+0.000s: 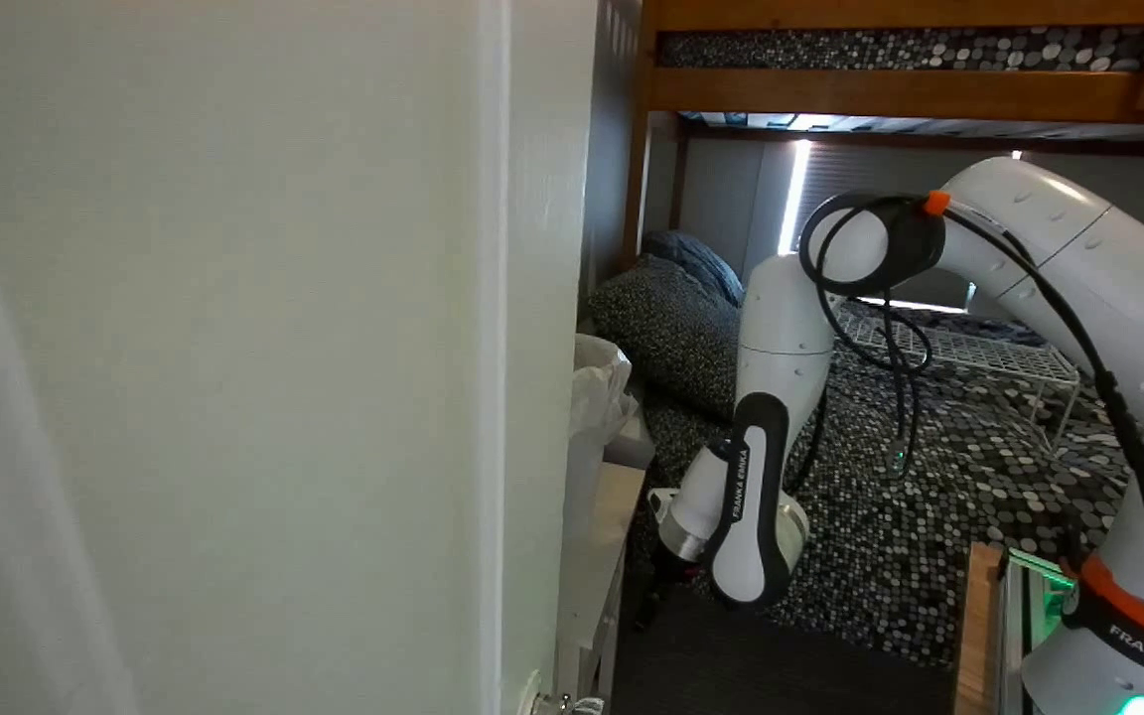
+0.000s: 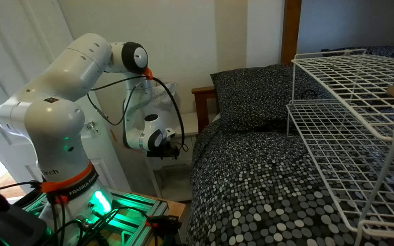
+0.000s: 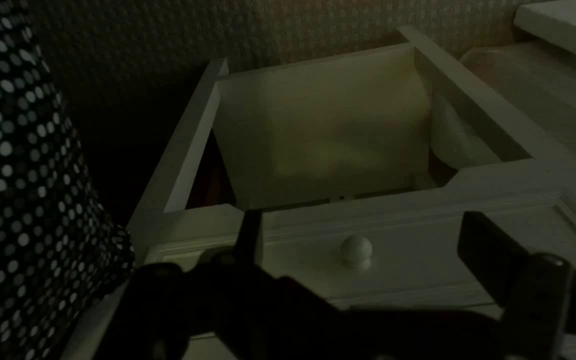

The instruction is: Open the bottom drawer

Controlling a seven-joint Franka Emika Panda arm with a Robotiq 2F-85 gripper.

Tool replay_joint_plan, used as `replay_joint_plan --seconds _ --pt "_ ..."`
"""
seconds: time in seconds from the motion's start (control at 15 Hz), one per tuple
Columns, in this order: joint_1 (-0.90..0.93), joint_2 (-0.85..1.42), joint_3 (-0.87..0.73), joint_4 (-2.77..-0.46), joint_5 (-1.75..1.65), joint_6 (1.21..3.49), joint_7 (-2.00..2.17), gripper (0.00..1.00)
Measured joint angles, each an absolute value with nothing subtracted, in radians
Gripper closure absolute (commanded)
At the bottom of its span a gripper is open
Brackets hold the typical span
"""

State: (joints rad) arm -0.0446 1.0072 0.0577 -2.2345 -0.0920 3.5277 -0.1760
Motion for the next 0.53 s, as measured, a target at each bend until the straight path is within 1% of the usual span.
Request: replay_joint_plan --seconds 0.13,0.2,0.33,0.4,0.47,0.53 --pt "-0.045 1.027 0.063 -2.212 -0.097 3.528 -0.176 0.00" --pt "-0.045 1.035 0.064 -2.201 -0.101 3.528 -0.176 0.04" --pt "-0.045 1.051 0.065 -2.180 -0.108 3.528 -0.176 0.10" --pt "-0.046 1.058 0.067 -2.170 -0.112 3.528 -0.176 0.19" --pt "-0.049 1.066 0.070 -2.160 -0.121 3.528 -0.176 0.21" --pt "-0.052 1.073 0.072 -2.151 -0.130 3.528 -0.176 0.26"
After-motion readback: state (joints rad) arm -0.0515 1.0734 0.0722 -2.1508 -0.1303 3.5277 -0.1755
